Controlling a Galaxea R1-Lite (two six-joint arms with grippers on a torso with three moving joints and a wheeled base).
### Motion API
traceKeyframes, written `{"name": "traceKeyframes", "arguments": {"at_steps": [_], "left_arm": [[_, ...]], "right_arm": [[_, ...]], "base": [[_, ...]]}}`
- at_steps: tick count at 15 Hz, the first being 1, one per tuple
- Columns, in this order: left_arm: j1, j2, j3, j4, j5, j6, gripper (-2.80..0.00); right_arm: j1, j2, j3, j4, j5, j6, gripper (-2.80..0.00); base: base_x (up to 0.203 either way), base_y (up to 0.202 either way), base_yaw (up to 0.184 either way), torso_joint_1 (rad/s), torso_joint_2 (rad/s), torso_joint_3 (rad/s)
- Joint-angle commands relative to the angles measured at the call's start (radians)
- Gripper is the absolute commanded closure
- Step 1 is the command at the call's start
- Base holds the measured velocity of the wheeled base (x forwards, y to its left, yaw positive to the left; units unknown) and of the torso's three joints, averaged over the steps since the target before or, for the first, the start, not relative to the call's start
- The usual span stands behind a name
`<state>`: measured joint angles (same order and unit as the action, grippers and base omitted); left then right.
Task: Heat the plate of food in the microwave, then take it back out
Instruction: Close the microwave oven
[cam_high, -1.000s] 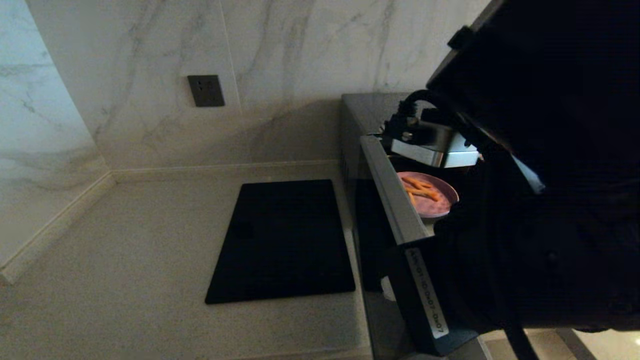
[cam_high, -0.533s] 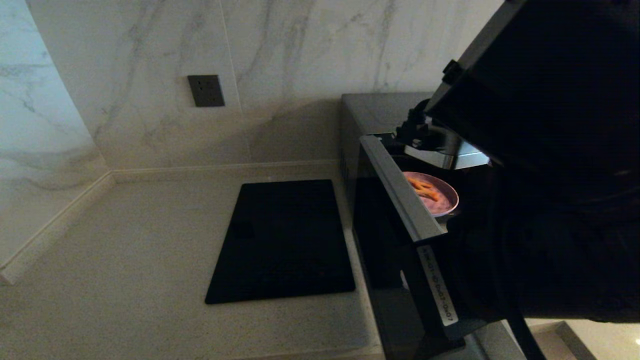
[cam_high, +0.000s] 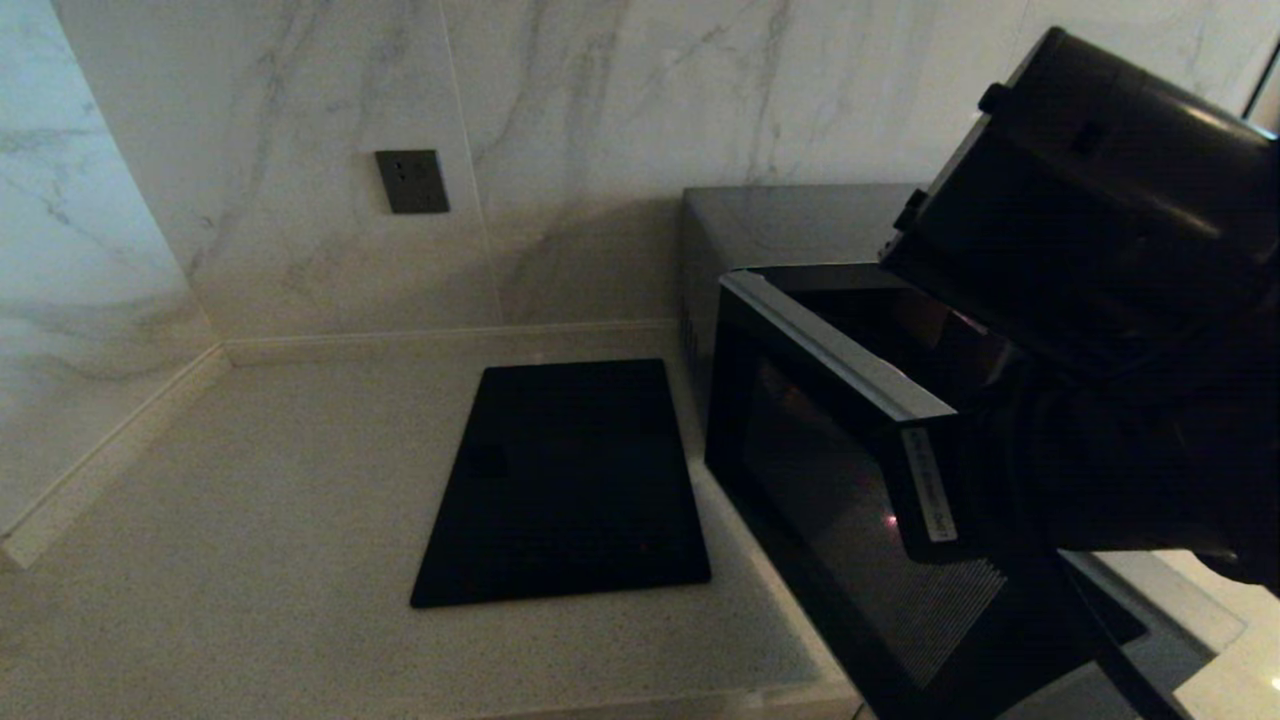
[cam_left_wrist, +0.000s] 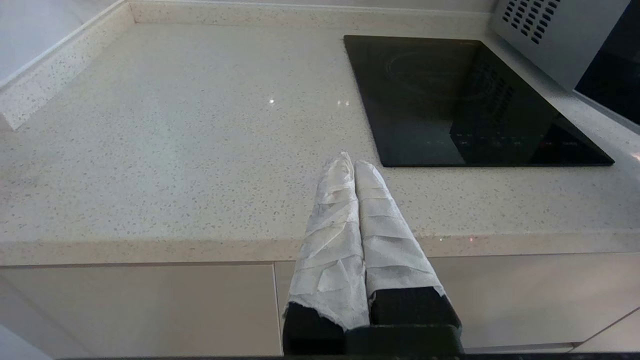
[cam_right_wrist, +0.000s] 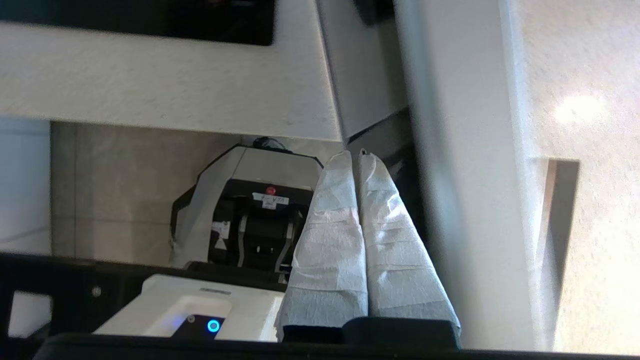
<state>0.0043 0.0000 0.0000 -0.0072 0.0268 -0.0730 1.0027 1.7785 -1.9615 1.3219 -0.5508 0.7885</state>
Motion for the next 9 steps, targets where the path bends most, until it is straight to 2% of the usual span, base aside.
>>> {"name": "traceKeyframes", "arguments": {"at_steps": [1,4,9], "left_arm": [[0.0,0.002,0.0,0.0,0.001,-0.001,0.0],[0.0,0.002,0.0,0.0,0.001,-0.001,0.0],[0.0,0.002,0.0,0.0,0.001,-0.001,0.0]], "right_arm": [[-0.037,-0.006,0.003,0.017,-0.005,0.008,0.0],[-0.127,-0.012,0.004,0.019,-0.009,0.009,0.0],[-0.364,-0.021,0.004,0.019,-0.01,0.009,0.0]], "base": [[0.0,0.0,0.0,0.0,0.0,0.0],[0.0,0.0,0.0,0.0,0.0,0.0],[0.0,0.0,0.0,0.0,0.0,0.0]]}}
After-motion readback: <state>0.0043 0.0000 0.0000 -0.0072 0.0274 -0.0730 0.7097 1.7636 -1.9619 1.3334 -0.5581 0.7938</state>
